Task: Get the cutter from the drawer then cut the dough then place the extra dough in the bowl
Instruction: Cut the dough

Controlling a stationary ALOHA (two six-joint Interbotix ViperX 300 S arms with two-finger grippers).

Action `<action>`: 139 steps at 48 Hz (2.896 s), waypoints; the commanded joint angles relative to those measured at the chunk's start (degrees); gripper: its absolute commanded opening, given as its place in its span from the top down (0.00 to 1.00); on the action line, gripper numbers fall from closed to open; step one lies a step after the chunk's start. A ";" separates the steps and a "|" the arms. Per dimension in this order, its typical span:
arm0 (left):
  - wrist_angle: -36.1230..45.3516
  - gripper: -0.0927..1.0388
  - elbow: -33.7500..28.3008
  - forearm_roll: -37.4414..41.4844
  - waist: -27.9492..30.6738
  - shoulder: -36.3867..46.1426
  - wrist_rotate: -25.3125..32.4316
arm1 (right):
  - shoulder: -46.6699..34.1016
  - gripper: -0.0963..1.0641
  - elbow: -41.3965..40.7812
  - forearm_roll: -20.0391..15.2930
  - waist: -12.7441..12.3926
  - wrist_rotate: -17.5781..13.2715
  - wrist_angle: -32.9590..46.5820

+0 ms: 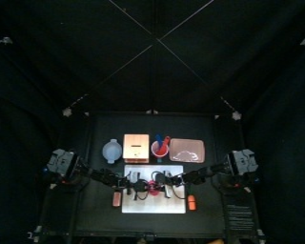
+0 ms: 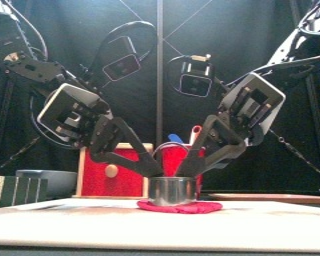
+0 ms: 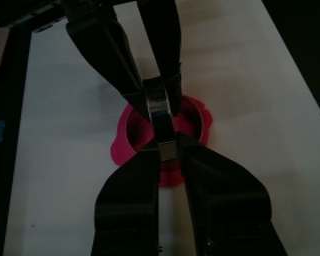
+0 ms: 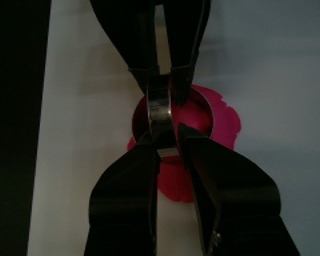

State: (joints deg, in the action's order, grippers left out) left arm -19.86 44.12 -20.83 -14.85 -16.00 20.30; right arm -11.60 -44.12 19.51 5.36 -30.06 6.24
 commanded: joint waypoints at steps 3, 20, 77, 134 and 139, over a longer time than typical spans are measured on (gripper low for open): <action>4.04 0.55 1.05 0.53 -0.44 -4.31 0.26 | -5.80 0.49 -1.14 -0.26 -0.62 -0.62 -3.60; 3.69 0.55 0.53 0.62 -0.53 -1.76 0.35 | -3.34 0.49 0.97 -0.26 -0.26 -0.53 -3.60; -6.33 0.32 3.34 3.87 0.09 5.80 0.26 | 4.83 0.40 4.75 2.20 0.97 -0.70 -8.09; -17.75 0.50 5.36 -1.23 -0.35 2.29 4.04 | 11.60 0.21 9.93 2.02 2.02 -0.97 -11.25; -17.84 0.51 4.83 -1.32 -0.44 2.20 4.04 | 11.43 0.21 10.11 1.85 2.02 -1.14 -11.95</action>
State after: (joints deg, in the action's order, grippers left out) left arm -37.00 50.27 -21.97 -15.12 -14.50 24.26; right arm -2.02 -35.33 21.53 7.38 -31.11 -5.54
